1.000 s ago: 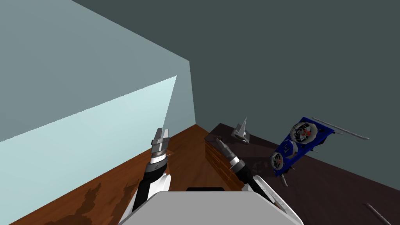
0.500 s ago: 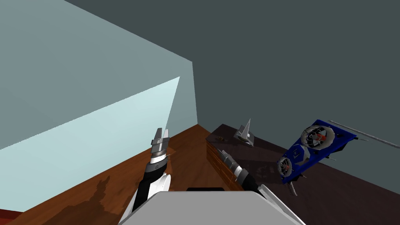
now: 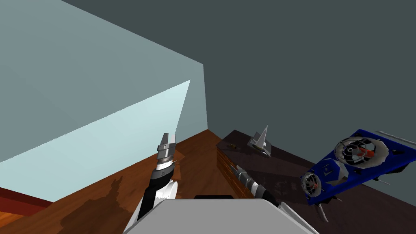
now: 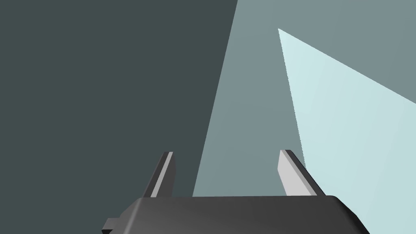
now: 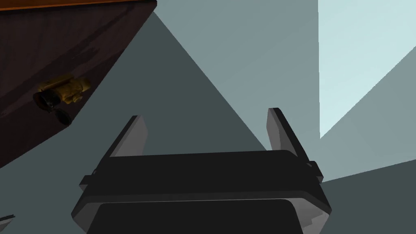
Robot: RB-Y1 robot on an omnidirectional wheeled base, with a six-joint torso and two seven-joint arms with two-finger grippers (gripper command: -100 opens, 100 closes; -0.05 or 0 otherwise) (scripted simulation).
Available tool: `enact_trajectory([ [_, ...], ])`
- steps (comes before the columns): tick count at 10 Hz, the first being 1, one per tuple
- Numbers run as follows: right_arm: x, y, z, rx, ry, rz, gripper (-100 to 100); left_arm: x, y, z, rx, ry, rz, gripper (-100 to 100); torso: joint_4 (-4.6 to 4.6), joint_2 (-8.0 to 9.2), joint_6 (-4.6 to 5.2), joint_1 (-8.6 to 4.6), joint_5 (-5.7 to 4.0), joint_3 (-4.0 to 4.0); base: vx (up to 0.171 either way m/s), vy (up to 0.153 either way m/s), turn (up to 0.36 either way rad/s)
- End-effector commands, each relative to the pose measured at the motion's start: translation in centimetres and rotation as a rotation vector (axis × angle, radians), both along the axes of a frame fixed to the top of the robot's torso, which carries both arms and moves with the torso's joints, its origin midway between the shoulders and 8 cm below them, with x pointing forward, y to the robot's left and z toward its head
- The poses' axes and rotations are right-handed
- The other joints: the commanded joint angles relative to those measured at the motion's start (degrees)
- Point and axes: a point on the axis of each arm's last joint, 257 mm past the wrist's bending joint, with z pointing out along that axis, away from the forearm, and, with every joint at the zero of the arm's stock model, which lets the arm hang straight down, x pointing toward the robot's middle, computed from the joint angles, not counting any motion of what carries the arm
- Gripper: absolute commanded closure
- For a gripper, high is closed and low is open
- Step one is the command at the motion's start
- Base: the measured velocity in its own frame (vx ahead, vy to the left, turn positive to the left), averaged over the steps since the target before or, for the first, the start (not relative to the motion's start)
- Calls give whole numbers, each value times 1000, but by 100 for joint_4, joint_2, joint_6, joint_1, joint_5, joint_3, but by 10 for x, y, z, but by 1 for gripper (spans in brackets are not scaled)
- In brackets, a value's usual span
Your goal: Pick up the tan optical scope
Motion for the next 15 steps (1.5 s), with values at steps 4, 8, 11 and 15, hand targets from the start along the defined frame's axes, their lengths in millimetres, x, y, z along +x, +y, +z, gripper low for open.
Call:
enact_trajectory([
  [4, -42, -51, -65, -177, 131, 26, -100, 0, 0, 0, 0, 0, 0, 0, -1, -5, 2, 4, 1, -3, 58, 9, 111],
  [8, -84, -104, -107, -318, 240, 41, -100, 0, 0, 0, 0, 0, 0, 0, -3, -14, 2, 2, 1, -8, 81, 8, 127],
  [11, -129, -161, -137, -449, 345, 54, -100, 0, 0, 0, 0, 0, 0, 0, -5, -26, 0, 6, 1, -15, 133, 6, 184],
  [15, -198, -245, -159, -622, 492, 71, -100, 0, 0, 0, 0, 0, 0, 0, -13, -58, 2, 21, 4, -35, 205, 24, 197],
])
